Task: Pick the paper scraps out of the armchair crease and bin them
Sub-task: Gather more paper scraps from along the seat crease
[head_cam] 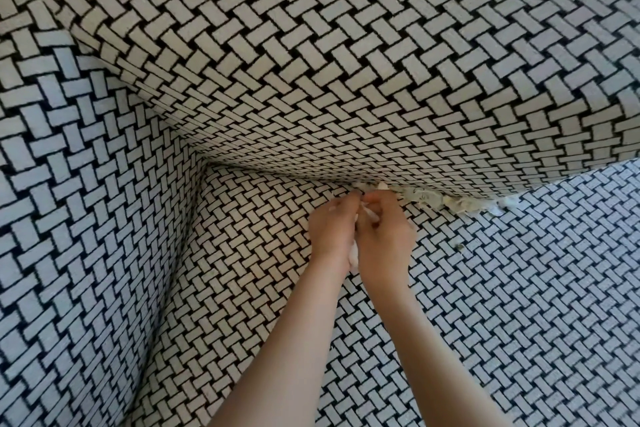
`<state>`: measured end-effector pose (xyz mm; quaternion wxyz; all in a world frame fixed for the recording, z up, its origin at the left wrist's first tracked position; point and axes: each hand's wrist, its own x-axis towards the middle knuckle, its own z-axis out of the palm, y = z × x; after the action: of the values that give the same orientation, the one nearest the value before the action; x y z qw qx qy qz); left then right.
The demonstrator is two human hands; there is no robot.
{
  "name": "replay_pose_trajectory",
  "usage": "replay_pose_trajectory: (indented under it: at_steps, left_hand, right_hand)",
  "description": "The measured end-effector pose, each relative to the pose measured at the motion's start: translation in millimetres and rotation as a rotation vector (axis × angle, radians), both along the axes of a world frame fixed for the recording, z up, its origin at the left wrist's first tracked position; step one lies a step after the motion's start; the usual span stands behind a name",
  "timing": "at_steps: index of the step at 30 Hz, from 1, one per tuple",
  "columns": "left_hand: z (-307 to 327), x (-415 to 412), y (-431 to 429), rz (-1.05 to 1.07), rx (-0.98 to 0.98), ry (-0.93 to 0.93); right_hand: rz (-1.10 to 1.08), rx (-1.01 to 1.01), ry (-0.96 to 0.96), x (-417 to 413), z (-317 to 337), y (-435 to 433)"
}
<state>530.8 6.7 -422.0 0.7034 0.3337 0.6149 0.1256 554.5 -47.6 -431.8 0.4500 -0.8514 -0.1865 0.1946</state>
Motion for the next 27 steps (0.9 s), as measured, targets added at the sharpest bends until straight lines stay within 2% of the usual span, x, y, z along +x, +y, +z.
replay_pose_trajectory:
  at_steps: [2,4,6,8,10,14,16,18,24,27]
  left_hand:
    - [1.5,3.8,4.5,0.045,0.043,-0.010]
    - [1.9,2.4,12.8,0.122,0.013,-0.008]
    - [-2.4,-1.5,20.4,0.117,0.015,0.043]
    - [-8.8,-5.5,22.8,0.059,0.071,0.115]
    - [-13.2,-6.6,25.6,-0.033,0.207,0.203]
    - [-8.0,-9.9,33.1,-0.344,0.536,0.279]
    - [-7.8,-12.1,33.5,-0.524,0.590,0.340]
    - [-11.3,-13.2,31.1,-0.614,0.630,0.386]
    - [-17.4,-11.8,29.7,-0.590,0.632,0.382]
    - [-19.9,-14.7,28.8,-0.585,0.666,0.360]
  right_hand:
    - [-0.015,0.125,0.007,-3.5,2.2,-1.1]
    - [-0.068,0.221,0.094,-4.9,4.6,0.5]
    - [-0.196,0.217,0.139,0.8,4.4,1.6]
    - [-0.271,0.122,0.183,13.1,0.2,2.2]
    - [-0.227,0.002,0.235,23.4,-9.0,5.1]
    - [-0.083,-0.281,0.053,32.8,-24.2,18.5]
    - [-0.053,-0.369,0.046,37.6,-25.7,25.9]
    - [-0.036,-0.480,0.038,42.9,-27.2,32.0]
    - [-0.061,-0.520,-0.046,48.5,-27.2,36.9]
    - [-0.030,-0.428,-0.093,46.7,-29.0,31.4]
